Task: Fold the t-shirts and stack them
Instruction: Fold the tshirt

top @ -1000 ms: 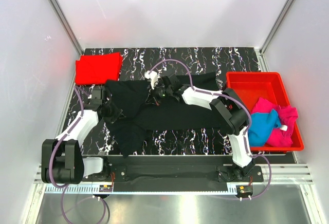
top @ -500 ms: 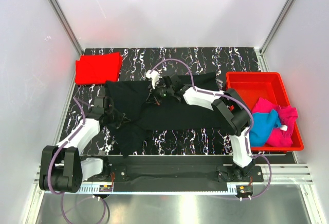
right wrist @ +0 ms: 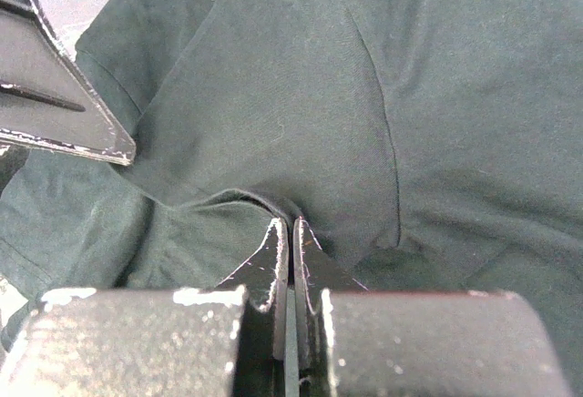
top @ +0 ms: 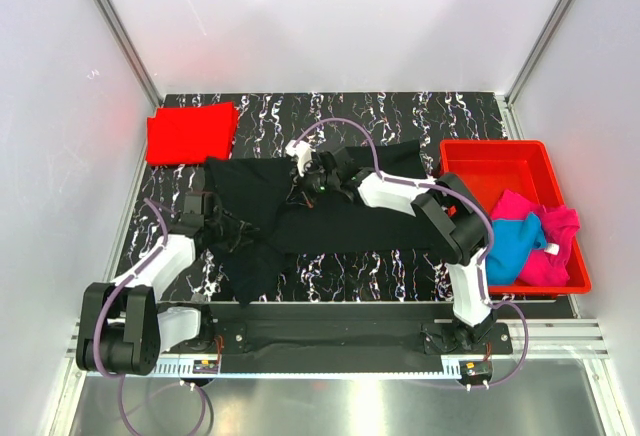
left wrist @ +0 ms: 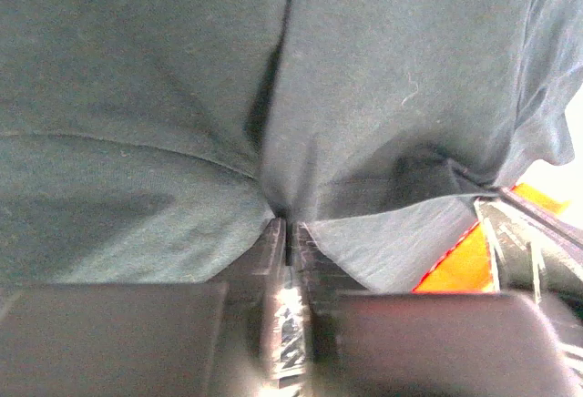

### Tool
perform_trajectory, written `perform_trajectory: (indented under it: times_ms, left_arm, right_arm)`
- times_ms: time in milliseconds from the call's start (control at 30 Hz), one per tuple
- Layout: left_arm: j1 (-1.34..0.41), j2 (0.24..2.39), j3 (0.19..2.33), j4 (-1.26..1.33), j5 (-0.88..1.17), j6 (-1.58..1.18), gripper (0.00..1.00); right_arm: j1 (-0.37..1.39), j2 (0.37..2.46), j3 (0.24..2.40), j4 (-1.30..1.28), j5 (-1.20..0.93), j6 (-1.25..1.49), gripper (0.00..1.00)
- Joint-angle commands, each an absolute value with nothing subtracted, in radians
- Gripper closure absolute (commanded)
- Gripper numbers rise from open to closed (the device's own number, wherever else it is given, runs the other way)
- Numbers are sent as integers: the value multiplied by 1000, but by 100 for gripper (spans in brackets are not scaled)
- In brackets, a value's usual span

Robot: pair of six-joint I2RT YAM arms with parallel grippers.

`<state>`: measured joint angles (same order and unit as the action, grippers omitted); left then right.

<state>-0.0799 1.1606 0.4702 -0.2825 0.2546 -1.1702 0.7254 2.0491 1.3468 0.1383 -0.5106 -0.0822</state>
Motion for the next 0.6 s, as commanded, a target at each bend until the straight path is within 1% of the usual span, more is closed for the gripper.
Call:
perform_trajectory:
  times_ms: [0,33,100,133,233,267,367,433,467,500,567]
  left_arm:
    - [-84,1161,526,-283,281,-1149,52]
    - [-83,1154,550,-323,264,-1131,44]
    - [-65,1121,630,-431,183,-1066,30]
    - [-49,1111,656,-457,155,-1039,28]
    - [58,1095,765,-497,68,-912,27]
    - [118,1109,797,-491,26,-849,27]
    - [184,1155,905,-445,-30,-714,27]
    - [233,1225,971,-385,38,-651,28]
    - [242,1259,995,-362,69,-609,28]
    - [244,1317,1024,-357,81,-591,28]
    - [244,1385,1081,-339,121,-536,30]
  right_arm:
    - [719,1968,1345,154,-499,-87,100]
    - [719,1964,1345,138,-503,-89,100]
    - [716,1945,1327,114,-511,-91,94]
    - [716,1936,1313,115,-508,-86,91]
    - [710,1913,1275,95,-509,-86,83]
    - [707,1902,1272,83,-517,-86,76]
    - [680,1870,1269,43,-558,-83,75]
    - [648,1852,1279,18,-586,-71,72]
    - [638,1841,1285,8,-627,-63,70]
    - [631,1839,1298,-29,-643,-60,66]
    - [620,1845,1336,-47,-637,-54,63]
